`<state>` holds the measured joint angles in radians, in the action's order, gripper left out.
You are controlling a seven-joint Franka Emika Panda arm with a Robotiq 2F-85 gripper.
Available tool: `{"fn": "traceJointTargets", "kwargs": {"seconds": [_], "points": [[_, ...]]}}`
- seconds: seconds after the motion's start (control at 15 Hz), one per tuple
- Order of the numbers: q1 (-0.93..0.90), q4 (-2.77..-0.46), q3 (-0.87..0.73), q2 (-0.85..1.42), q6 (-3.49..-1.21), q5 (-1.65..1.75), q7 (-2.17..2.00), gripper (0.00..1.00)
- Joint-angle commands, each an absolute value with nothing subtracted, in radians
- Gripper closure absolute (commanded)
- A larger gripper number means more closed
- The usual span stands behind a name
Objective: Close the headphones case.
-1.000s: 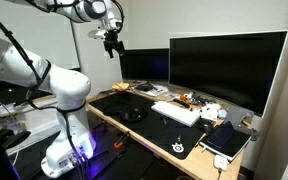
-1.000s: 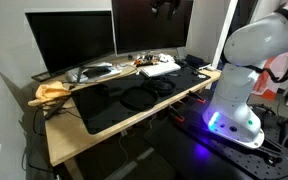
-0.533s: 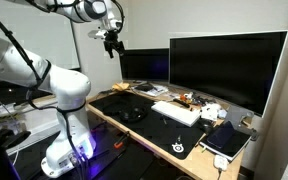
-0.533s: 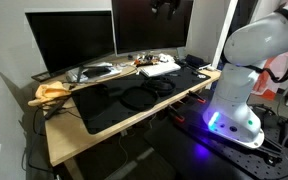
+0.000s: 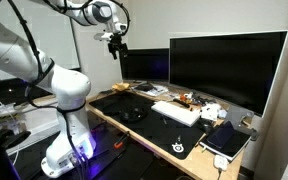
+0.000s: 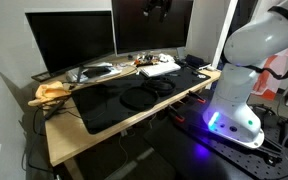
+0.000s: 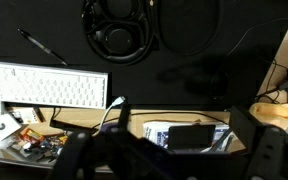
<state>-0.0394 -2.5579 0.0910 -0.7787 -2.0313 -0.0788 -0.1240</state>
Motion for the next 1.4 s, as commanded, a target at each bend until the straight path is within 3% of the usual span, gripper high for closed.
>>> {"fn": "traceJointTargets", "kwargs": {"seconds": [0.0,0.47,0.8,1.33], "points": [[-0.058,-2.453,0.105,-0.633,-2.042,-0.09,-0.119,0.0],[-0.143,-2.349,0.092,-0.478,-1.979,-0.131,-0.045,0.0],[-0.133,-2.274,0.09,-0.413,-1.811,-0.124,-0.018,0.0],[-0.132,-2.324,0.101,-0.44,-1.876,-0.13,-0.035,0.0]]}}
